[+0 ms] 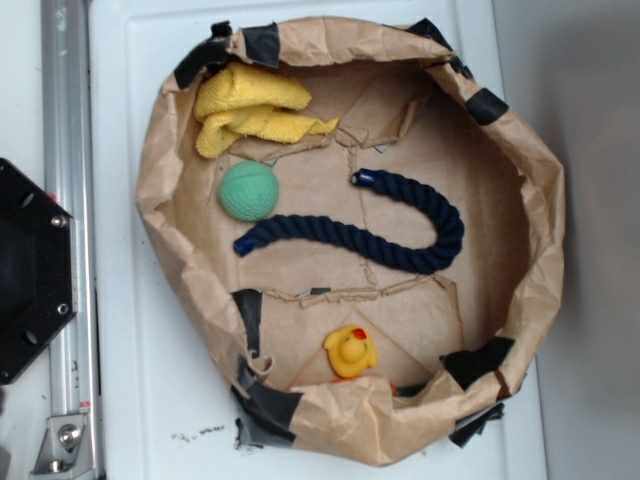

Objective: Grab the blue rope.

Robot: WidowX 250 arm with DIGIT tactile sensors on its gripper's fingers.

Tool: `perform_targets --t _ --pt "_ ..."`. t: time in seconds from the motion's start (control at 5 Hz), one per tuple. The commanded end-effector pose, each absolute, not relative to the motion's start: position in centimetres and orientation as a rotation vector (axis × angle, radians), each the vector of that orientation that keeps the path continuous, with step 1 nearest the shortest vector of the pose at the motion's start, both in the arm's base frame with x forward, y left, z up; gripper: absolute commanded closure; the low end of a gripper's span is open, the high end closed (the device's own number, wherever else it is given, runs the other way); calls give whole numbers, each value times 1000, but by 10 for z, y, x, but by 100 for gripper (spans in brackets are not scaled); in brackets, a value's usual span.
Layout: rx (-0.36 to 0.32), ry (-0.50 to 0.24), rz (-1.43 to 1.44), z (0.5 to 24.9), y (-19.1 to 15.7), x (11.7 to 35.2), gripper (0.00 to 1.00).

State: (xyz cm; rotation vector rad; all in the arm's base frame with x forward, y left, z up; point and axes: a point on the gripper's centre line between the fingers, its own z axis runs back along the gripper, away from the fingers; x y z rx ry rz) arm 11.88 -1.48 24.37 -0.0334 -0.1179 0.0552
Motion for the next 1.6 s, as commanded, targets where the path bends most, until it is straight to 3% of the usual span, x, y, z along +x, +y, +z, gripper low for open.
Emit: perform_targets --t 0.0,0.2,0.6,0.8,1.0,1.4 --pt "-33 -118 55 244 -15 119 0" --pt "23 -142 -27 220 8 169 0" --pt "73 -180 -285 154 9 267 0" --pt "92 -135 -464 115 12 295 0" --pt "87 -89 -473 104 31 303 0" --pt "87 -89 -473 104 31 303 0"
